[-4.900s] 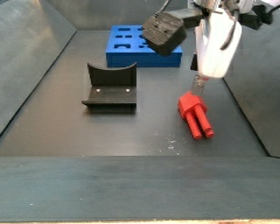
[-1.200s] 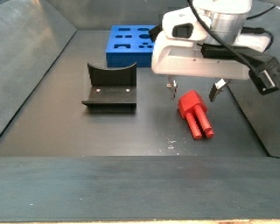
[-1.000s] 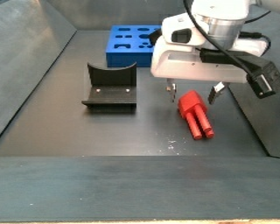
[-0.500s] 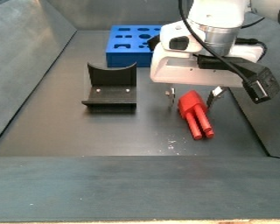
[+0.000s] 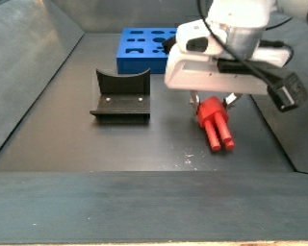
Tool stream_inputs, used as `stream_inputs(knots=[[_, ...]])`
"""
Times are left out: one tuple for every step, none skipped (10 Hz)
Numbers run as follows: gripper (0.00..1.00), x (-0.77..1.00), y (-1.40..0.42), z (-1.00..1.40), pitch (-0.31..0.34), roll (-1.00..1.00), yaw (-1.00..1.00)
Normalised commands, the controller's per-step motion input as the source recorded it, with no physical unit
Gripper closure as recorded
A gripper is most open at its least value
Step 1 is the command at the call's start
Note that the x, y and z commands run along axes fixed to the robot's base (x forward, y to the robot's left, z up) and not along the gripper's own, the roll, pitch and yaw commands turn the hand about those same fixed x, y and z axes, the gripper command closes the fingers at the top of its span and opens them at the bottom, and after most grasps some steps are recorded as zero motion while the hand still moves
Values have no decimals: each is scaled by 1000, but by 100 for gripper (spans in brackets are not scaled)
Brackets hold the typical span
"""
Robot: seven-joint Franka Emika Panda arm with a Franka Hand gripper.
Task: Pick up the 3 prong object. Move up. Rotate the 3 prong object. Place the 3 prong object on the fixture. Regrasp the 3 prong object. Move to above the board. Insert the 3 prong object.
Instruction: Move up.
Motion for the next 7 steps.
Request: stream_inputs(knots=[[100, -20, 3, 925, 58, 13, -6], [100, -9, 8, 776, 83, 28, -8], [100, -12, 8, 660, 91, 46, -9], [100, -20, 7, 508, 94, 74, -10], [100, -20, 7, 435, 97, 86, -11], [100, -17, 6, 297, 108, 105, -9], [100, -22, 5, 199, 115, 119, -9]])
